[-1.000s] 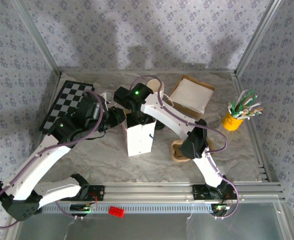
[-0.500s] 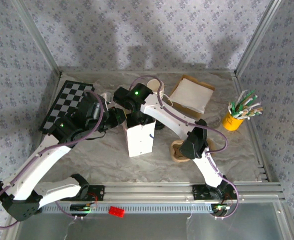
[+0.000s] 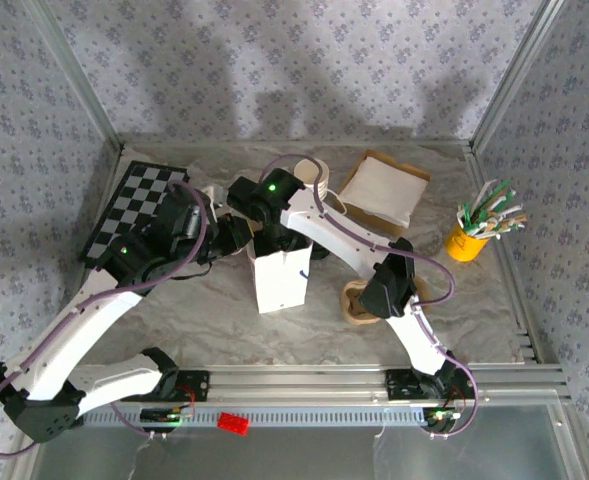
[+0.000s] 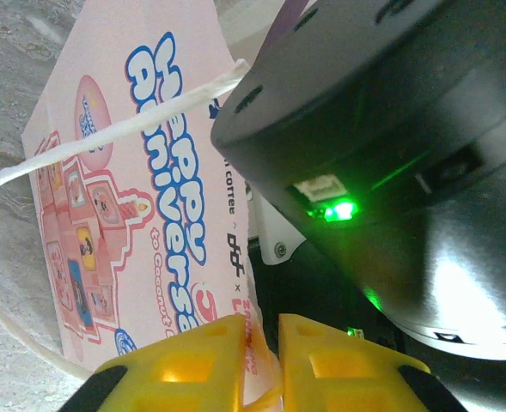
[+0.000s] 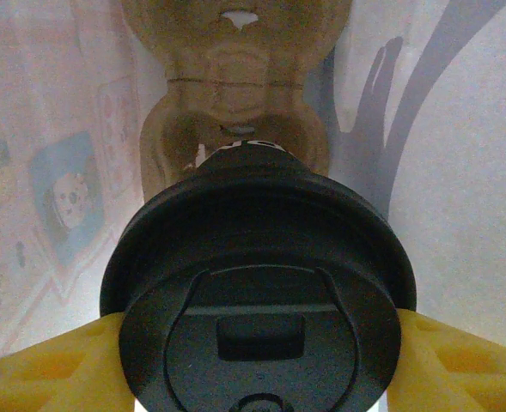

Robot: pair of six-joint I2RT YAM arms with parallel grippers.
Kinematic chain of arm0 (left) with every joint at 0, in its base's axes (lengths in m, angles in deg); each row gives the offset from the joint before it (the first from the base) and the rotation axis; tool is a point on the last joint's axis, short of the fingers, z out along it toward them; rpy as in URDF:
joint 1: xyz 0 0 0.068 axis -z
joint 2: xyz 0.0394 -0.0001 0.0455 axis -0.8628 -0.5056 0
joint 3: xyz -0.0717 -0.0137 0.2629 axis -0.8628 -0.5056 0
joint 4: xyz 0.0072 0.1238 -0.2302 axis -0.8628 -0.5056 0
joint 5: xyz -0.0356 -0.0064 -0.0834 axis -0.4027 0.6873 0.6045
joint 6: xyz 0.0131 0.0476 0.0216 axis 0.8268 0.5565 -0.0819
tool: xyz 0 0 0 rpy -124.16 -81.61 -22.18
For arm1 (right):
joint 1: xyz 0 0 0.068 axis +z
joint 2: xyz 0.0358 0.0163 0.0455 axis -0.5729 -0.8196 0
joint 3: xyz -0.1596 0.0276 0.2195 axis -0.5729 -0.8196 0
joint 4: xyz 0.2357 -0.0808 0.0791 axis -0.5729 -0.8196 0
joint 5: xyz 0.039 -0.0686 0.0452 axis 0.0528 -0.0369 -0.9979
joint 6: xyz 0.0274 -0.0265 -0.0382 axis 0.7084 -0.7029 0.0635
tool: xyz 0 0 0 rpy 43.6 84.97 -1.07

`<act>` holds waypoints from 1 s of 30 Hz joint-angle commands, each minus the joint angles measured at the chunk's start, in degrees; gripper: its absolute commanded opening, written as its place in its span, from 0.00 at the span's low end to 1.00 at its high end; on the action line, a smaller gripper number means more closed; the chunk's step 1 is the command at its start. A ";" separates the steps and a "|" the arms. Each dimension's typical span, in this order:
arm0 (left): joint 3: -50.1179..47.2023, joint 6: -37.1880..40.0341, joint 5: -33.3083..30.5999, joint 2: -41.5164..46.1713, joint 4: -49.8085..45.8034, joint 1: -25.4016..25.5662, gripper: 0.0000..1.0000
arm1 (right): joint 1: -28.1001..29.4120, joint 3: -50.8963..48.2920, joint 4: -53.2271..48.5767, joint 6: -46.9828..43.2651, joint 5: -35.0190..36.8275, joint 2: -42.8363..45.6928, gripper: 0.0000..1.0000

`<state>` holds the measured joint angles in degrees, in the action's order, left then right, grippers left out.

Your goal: Pack the takeout coffee

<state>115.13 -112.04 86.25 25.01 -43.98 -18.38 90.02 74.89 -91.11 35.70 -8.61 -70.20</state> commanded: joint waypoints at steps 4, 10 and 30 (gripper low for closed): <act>-0.43 0.79 0.75 -0.34 0.78 -0.23 0.13 | -0.04 -2.34 -1.56 -0.23 -0.70 1.03 0.60; -0.11 1.09 0.40 0.35 0.06 -0.35 0.12 | -0.42 -3.79 0.36 -0.49 -1.75 1.19 0.60; 0.01 0.96 1.36 0.09 0.29 -0.79 0.12 | -1.10 -9.53 4.75 -1.63 -4.02 1.41 0.60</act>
<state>114.80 -111.58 86.38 24.80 -43.78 -18.77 89.21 67.57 -87.20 35.04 -9.94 -67.36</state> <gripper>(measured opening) 0.122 0.636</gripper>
